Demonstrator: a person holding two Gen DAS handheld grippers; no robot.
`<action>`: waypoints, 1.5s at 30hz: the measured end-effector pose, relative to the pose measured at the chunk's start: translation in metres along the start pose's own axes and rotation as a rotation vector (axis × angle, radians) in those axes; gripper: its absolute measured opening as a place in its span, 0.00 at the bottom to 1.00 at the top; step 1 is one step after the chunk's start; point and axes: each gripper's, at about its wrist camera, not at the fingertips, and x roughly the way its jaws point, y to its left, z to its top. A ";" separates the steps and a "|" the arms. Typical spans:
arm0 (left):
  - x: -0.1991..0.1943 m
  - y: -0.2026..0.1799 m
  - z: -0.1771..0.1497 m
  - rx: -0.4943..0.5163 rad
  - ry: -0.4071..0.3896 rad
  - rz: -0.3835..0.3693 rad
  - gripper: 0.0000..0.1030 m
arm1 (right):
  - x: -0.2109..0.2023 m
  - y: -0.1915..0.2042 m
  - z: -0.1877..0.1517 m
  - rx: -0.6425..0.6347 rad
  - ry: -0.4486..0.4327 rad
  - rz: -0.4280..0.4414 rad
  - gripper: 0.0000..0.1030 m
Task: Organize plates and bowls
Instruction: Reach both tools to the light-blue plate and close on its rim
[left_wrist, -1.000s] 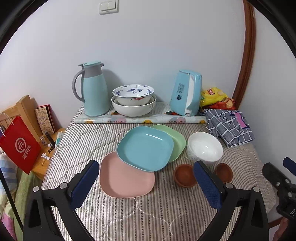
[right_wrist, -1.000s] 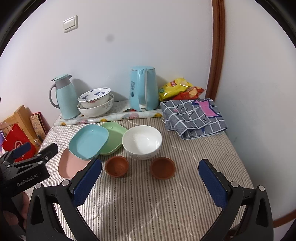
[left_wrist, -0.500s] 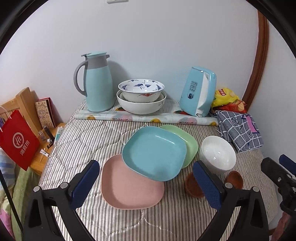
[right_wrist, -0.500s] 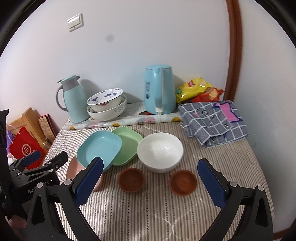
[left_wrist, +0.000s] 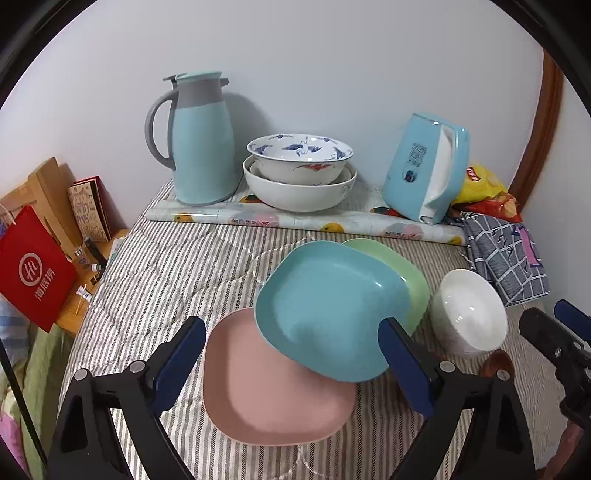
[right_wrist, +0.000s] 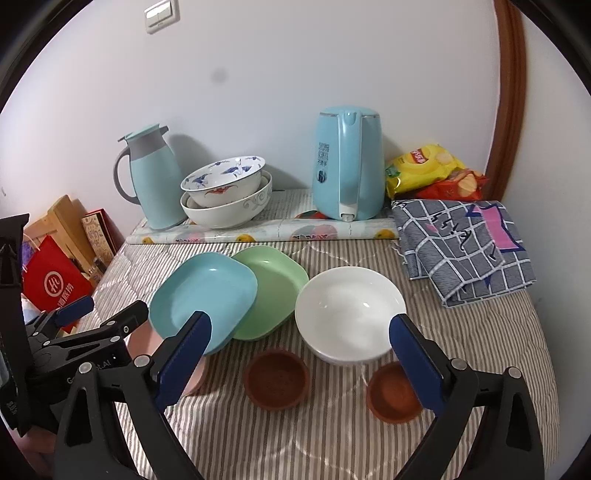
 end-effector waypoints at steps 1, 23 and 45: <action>0.003 0.001 0.000 0.001 0.001 0.004 0.91 | 0.004 0.000 0.001 -0.002 0.003 0.003 0.90; 0.080 0.016 0.014 -0.026 0.068 -0.003 0.69 | 0.096 0.035 0.003 -0.066 0.139 0.084 0.63; 0.126 0.016 0.026 -0.001 0.117 -0.049 0.28 | 0.134 0.046 -0.017 -0.017 0.234 0.092 0.47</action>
